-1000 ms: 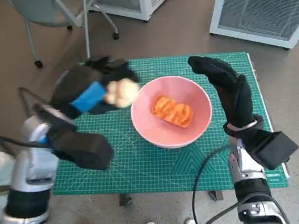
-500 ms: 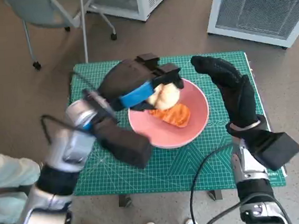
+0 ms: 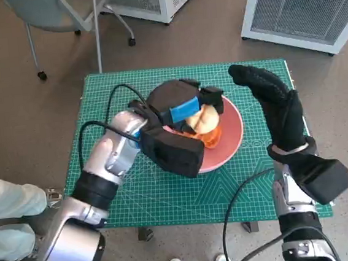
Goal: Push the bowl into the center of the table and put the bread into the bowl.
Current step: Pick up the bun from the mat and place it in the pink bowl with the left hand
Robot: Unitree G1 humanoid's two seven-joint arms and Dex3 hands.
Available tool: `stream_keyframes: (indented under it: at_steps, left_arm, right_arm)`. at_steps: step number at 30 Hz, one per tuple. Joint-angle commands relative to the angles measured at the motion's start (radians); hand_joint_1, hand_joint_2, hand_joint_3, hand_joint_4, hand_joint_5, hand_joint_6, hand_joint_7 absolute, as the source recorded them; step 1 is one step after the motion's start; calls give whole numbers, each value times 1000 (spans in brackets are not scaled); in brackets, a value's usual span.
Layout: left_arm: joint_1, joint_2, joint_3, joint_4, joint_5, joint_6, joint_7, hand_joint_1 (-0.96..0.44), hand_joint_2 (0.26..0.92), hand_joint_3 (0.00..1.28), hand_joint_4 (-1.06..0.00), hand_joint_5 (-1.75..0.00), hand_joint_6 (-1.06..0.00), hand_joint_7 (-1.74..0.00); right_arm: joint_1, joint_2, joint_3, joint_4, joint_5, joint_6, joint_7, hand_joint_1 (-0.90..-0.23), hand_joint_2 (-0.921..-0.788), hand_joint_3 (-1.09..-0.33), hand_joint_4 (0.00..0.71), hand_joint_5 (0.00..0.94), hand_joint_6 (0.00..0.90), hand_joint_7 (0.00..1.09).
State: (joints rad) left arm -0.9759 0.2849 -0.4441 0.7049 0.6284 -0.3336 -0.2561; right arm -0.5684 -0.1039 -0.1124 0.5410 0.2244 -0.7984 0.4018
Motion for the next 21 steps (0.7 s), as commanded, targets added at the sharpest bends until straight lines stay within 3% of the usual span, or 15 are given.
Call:
stream_keyframes:
  at_steps: [1,2,3,5,8,13,21]
  left_arm:
    - [-19,0,0,16,-18,3,-32,1,921,105,-690,-1234,-550,-1172]
    - [-15,-1,2,7,-22,28,-58,1,921,120,-674,-1253,-531,-1188]
    - [-12,-1,3,-1,-25,47,-76,6,902,134,-583,-1142,-477,-1095]
    - [-4,-1,1,-30,-24,101,-122,10,861,106,-442,-587,-444,-620]
    - [9,1,-7,-84,-9,166,-165,-44,828,62,-331,-195,-404,-265]
    - [37,21,-6,-164,-7,200,-194,-153,805,33,-239,-33,-363,-94]
    - [56,36,16,-222,-38,244,-237,-215,796,16,-98,-1,-301,-18]
  right_arm:
    - [29,-4,1,-12,-14,15,-15,-757,-921,-776,124,0,-1,383]
    - [30,-5,1,-14,-16,15,-18,-757,-921,-776,123,0,-1,383]
    - [31,-5,1,-16,-18,15,-20,-756,-921,-776,123,0,-1,383]
    - [31,-5,1,-18,-21,15,-25,-753,-921,-778,122,0,-1,382]
    - [31,-5,1,-18,-24,14,-30,-750,-921,-778,122,0,-1,381]
    - [27,-5,1,-13,-27,13,-35,-746,-921,-778,123,1,-1,382]
    - [16,-6,-1,-1,-28,12,-36,-741,-921,-777,124,1,-1,384]
